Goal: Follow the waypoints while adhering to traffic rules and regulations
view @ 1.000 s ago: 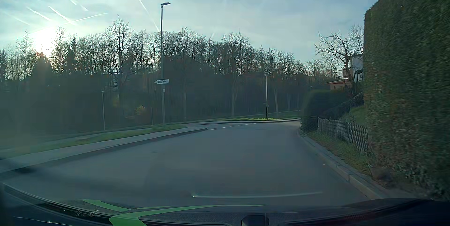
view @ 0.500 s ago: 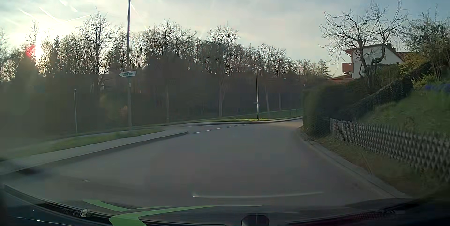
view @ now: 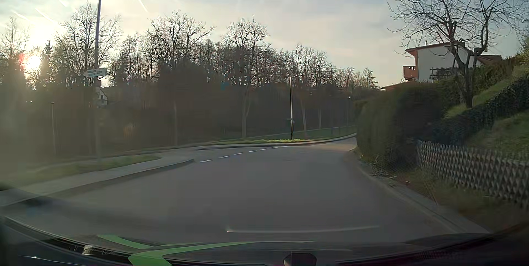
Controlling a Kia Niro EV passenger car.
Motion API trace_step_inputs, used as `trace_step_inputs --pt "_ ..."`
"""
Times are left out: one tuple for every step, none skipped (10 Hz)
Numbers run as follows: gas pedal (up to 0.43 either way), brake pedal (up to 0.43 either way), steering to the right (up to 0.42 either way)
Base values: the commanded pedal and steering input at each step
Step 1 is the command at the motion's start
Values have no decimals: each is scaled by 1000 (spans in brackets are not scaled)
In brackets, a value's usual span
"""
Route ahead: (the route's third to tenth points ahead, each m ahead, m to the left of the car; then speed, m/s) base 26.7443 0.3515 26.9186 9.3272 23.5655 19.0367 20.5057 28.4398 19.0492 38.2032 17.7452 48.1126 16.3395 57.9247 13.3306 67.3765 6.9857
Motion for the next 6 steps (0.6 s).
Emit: trace_step_inputs --pt "0 232 53" --pt "0 232 55" --pt "0 232 55" --pt "0 250 55" --pt "0 250 54" --pt "0 250 53"
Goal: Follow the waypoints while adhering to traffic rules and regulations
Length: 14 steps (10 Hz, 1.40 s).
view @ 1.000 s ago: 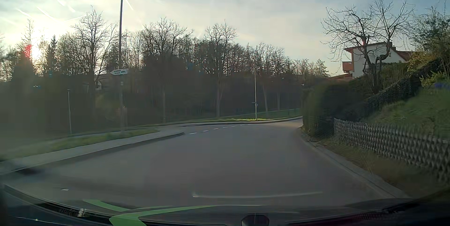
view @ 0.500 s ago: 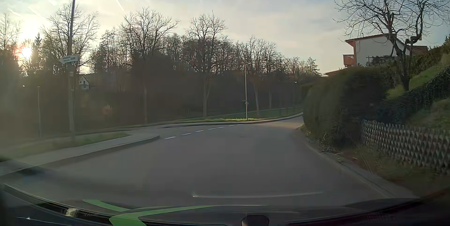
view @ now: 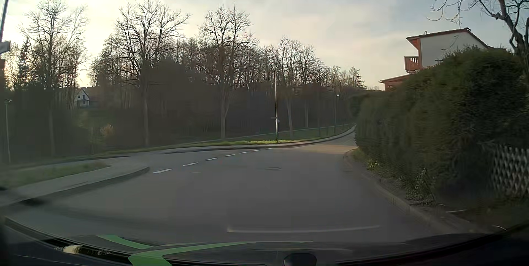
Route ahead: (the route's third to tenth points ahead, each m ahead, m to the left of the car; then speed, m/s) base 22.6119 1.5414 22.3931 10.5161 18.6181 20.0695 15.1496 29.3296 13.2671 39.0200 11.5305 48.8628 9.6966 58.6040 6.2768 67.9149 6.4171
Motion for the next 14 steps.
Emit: trace_step_inputs --pt "0 256 53" --pt "0 256 53" --pt "0 262 52" --pt "0 268 53" --pt "0 262 53" --pt "0 268 52" --pt "0 262 52" --pt "0 232 51" --pt "0 232 51" --pt "0 238 51" --pt "0 238 51" --pt "0 238 50" --pt "0 256 49" --pt "0 256 49"
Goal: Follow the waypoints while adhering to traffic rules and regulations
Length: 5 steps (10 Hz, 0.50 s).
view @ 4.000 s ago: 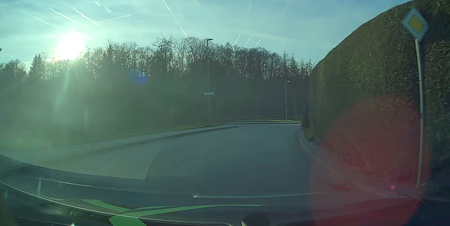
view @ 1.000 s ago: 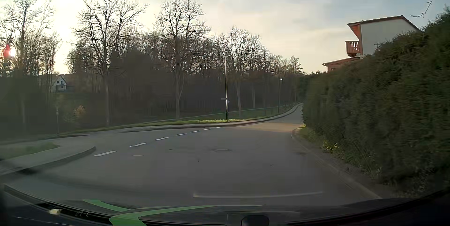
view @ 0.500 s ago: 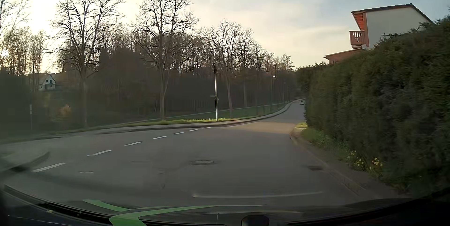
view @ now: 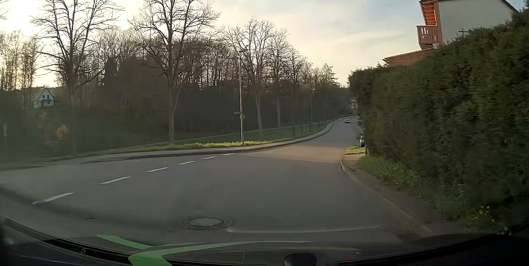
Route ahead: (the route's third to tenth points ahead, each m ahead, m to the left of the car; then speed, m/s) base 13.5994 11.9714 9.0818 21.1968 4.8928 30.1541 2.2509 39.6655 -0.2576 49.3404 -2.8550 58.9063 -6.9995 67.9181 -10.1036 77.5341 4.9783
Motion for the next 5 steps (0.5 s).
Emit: trace_step_inputs --pt "0 262 48" --pt "0 262 44" --pt "0 268 34" --pt "0 268 14" --pt "0 268 -15"
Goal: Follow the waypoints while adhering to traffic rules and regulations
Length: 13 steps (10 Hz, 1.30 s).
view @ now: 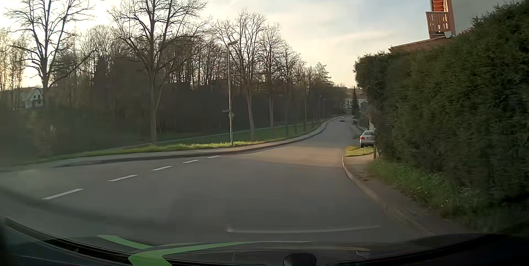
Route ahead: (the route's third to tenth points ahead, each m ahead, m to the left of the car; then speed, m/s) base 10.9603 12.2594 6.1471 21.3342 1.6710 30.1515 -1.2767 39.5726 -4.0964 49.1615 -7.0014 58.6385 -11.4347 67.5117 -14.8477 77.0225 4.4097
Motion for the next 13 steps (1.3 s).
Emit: trace_step_inputs --pt "0 262 -44" --pt "0 232 -75" --pt "0 226 -109" --pt "0 213 -145" --pt "0 207 -191" --pt "0 183 -240" --pt "0 152 -279" --pt "0 110 -330" --pt "0 73 -380" --pt "0 6 -421" --pt "0 0 -461" --pt "0 0 -495" --pt "0 0 -511"
